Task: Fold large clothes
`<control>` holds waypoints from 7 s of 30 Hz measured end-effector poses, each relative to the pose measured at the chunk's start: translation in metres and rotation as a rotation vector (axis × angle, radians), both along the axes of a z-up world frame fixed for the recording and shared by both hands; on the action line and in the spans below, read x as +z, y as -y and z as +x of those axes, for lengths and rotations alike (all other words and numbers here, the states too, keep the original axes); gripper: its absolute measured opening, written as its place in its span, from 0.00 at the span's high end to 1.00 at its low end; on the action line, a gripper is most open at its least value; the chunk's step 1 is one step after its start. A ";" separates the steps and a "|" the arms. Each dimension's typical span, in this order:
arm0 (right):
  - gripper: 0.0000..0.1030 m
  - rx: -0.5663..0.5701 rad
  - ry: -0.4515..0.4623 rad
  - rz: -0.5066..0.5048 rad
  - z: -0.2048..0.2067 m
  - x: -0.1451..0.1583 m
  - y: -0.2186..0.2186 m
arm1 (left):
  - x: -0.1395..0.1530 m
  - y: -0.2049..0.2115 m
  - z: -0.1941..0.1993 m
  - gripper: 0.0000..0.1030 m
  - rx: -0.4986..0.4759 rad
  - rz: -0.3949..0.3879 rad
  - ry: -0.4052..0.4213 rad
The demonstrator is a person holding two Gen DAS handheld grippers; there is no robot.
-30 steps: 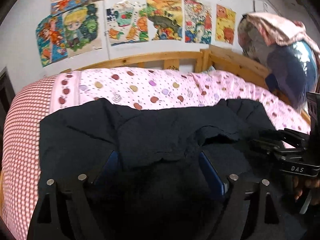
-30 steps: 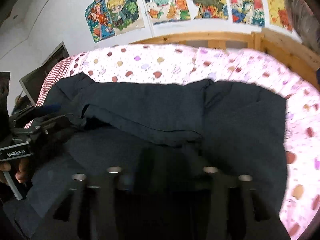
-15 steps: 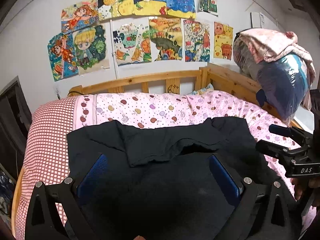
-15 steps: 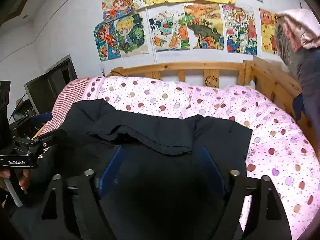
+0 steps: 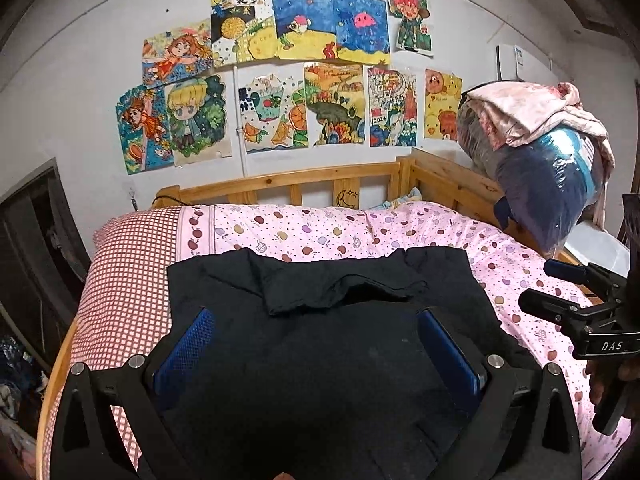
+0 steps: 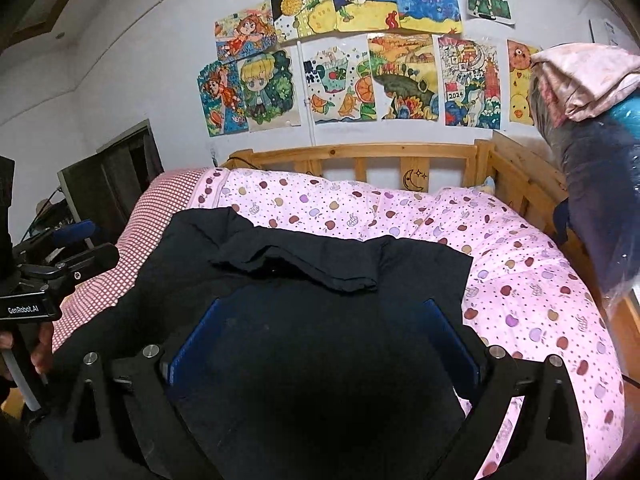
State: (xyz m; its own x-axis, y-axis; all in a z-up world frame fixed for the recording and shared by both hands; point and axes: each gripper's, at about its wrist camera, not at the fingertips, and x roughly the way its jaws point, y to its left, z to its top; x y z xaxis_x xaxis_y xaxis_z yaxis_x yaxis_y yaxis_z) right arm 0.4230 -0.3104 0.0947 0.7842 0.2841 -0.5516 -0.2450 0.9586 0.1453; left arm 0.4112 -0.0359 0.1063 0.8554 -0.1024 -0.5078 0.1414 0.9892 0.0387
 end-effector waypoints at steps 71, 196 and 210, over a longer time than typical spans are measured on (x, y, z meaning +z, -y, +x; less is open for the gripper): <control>0.06 0.004 -0.070 -0.067 -0.320 -0.091 -0.009 | -0.109 -0.063 -0.318 0.00 -0.114 0.089 -0.037; 0.93 -0.123 0.304 -0.064 -0.310 -0.063 0.007 | -0.069 -0.058 -0.332 0.94 0.021 0.155 0.267; 0.94 -0.128 0.500 -0.016 -0.368 -0.016 0.017 | -0.016 -0.053 -0.399 0.94 0.007 0.147 0.417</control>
